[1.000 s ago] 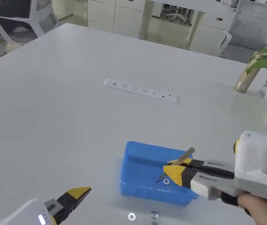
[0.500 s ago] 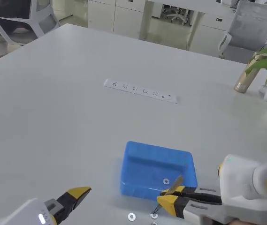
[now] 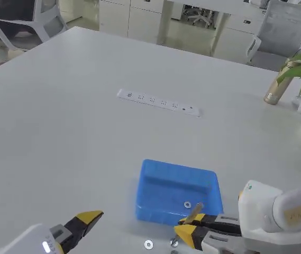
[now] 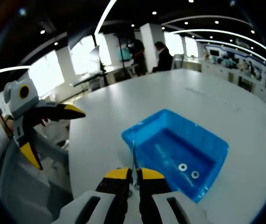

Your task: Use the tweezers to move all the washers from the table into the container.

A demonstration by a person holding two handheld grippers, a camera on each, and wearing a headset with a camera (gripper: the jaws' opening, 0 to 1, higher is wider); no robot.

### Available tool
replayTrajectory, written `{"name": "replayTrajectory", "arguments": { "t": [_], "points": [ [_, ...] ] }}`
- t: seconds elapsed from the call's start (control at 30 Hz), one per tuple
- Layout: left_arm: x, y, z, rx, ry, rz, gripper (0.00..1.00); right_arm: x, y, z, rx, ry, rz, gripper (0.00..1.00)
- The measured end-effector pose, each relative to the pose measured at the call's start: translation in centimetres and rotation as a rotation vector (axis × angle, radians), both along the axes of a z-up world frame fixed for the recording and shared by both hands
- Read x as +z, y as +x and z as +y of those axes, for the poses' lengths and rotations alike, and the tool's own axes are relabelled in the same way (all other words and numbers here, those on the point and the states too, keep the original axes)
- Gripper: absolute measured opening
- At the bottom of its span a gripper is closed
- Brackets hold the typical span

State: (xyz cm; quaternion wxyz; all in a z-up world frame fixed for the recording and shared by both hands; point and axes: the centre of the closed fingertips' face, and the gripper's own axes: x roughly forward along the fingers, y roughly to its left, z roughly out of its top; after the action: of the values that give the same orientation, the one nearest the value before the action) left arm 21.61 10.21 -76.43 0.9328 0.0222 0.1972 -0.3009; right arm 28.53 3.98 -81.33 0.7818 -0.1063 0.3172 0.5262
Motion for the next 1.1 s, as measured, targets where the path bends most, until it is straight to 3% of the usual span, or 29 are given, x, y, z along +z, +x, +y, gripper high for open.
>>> {"name": "replayTrajectory", "arguments": {
  "t": [0.6, 0.93, 1.1],
  "points": [
    [-0.12, -0.03, 0.04, 0.000, 0.005, 0.003, 0.80, -0.49, -0.01, -0.03, 0.017, 0.007, -0.002, 0.04],
    [-0.14, -0.11, -0.07, -0.007, 0.006, 0.006, 0.80, -0.71, -0.66, 0.06, 0.091, -0.061, -0.092, 0.03],
    [-0.17, -0.13, -0.09, -0.010, 0.007, 0.007, 0.80, -0.68, -0.44, 0.03, 0.067, -0.058, -0.077, 0.03]
  ]
}}
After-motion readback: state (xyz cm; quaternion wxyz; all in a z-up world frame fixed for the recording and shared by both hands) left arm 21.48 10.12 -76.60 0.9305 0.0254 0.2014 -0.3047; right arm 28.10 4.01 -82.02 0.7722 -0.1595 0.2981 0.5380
